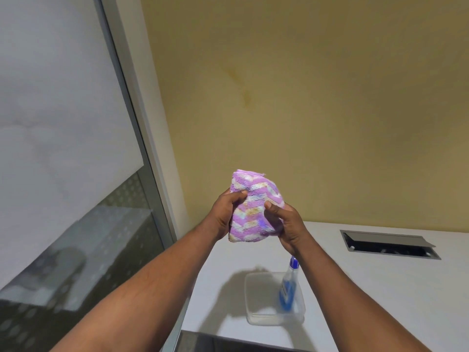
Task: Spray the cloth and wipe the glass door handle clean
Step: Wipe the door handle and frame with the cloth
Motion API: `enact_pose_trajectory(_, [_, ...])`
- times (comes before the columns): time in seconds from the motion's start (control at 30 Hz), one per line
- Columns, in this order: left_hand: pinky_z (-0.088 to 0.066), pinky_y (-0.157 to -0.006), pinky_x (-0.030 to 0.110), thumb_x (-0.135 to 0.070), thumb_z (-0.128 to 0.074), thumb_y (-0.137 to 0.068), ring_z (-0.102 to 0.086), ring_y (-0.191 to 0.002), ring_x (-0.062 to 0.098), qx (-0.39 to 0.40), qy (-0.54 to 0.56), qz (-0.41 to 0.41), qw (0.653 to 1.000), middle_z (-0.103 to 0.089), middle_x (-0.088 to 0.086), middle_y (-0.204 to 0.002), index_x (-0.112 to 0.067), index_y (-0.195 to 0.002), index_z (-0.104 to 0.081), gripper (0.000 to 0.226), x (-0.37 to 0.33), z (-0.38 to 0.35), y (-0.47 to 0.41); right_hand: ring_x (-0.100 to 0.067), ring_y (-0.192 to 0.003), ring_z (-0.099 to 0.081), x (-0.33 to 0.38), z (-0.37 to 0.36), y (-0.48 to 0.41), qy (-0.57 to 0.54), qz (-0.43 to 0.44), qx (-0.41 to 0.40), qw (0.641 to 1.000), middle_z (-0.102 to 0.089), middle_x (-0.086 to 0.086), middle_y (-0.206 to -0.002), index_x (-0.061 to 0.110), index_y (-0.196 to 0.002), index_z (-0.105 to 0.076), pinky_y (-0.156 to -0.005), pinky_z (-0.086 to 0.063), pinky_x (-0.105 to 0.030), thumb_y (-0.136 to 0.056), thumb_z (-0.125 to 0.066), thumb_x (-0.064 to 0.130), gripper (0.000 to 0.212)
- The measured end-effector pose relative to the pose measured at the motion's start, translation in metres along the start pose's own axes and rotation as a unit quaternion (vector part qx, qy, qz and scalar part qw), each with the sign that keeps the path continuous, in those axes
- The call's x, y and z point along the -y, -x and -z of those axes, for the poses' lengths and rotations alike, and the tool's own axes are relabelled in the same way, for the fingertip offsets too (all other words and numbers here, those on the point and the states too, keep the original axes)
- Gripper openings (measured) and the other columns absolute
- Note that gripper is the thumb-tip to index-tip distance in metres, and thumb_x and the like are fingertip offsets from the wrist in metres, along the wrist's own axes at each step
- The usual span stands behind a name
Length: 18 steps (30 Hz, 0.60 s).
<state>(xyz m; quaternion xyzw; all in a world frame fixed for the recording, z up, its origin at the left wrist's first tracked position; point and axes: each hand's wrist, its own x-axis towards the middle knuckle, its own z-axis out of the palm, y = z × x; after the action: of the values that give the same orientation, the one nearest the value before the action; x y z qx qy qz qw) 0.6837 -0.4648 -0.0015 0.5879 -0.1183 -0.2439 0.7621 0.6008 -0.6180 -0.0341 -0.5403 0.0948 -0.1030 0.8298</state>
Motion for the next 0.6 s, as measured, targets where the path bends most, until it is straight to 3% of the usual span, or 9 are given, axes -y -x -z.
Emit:
enact_pose_trajectory(0.13, [-0.056, -0.096, 0.059, -0.015, -0.054, -0.100, -0.070, -0.106, 0.045, -0.009, -0.016, -0.018, 1.000, -0.074, 0.021, -0.114, -0.014, -0.121, -0.066, 0.024, -0.006, -0.004, 0.037, -0.040, -0.111, -0.073, 0.006, -0.009, 0.025, 0.012, 0.002, 0.035, 0.999, -0.076, -0.018, -0.119, 0.006, -0.125, -0.071, -0.096, -0.059, -0.051, -0.082, -0.083, 0.018, 0.046])
enact_pose_trajectory(0.27, [-0.060, -0.085, 0.048, -0.017, -0.053, -0.102, -0.074, -0.094, 0.035, -0.019, -0.020, -0.046, 0.999, -0.077, 0.012, -0.102, -0.016, -0.115, -0.066, 0.019, -0.014, -0.012, 0.085, -0.038, -0.110, -0.074, 0.015, -0.019, 0.055, 0.024, 0.008, 0.081, 0.996, -0.076, -0.016, -0.120, 0.010, -0.127, -0.070, -0.098, -0.057, -0.055, -0.082, -0.082, 0.019, 0.048])
enact_pose_trajectory(0.37, [-0.063, -0.079, 0.044, -0.018, -0.059, -0.100, -0.075, -0.093, 0.033, -0.043, -0.011, -0.073, 0.996, -0.076, 0.015, -0.109, -0.014, -0.120, -0.065, 0.022, -0.014, -0.016, 0.126, -0.039, -0.111, -0.073, 0.018, -0.027, 0.079, 0.018, 0.006, 0.115, 0.993, -0.076, -0.017, -0.122, 0.012, -0.128, -0.069, -0.098, -0.057, -0.056, -0.080, -0.079, 0.022, 0.050])
enact_pose_trajectory(0.5, [-0.059, -0.093, 0.057, -0.030, -0.070, -0.085, -0.071, -0.110, 0.042, -0.108, 0.009, -0.096, 0.990, -0.070, 0.024, -0.124, -0.007, -0.133, -0.062, 0.053, -0.005, -0.019, 0.184, -0.041, -0.115, -0.071, 0.012, -0.033, 0.118, 0.016, 0.003, 0.150, 0.989, -0.073, -0.018, -0.127, 0.012, -0.136, -0.063, -0.100, -0.054, -0.063, -0.082, -0.078, 0.025, 0.057])
enact_pose_trajectory(0.6, [-0.054, -0.099, 0.062, -0.028, -0.072, -0.082, -0.068, -0.116, 0.043, -0.146, 0.009, -0.110, 0.983, -0.068, 0.027, -0.126, -0.004, -0.132, -0.062, 0.056, 0.004, -0.018, 0.231, -0.041, -0.115, -0.070, 0.004, -0.040, 0.153, 0.006, -0.011, 0.172, 0.985, -0.072, -0.018, -0.128, 0.012, -0.138, -0.060, -0.101, -0.052, -0.066, -0.079, -0.080, 0.026, 0.064])
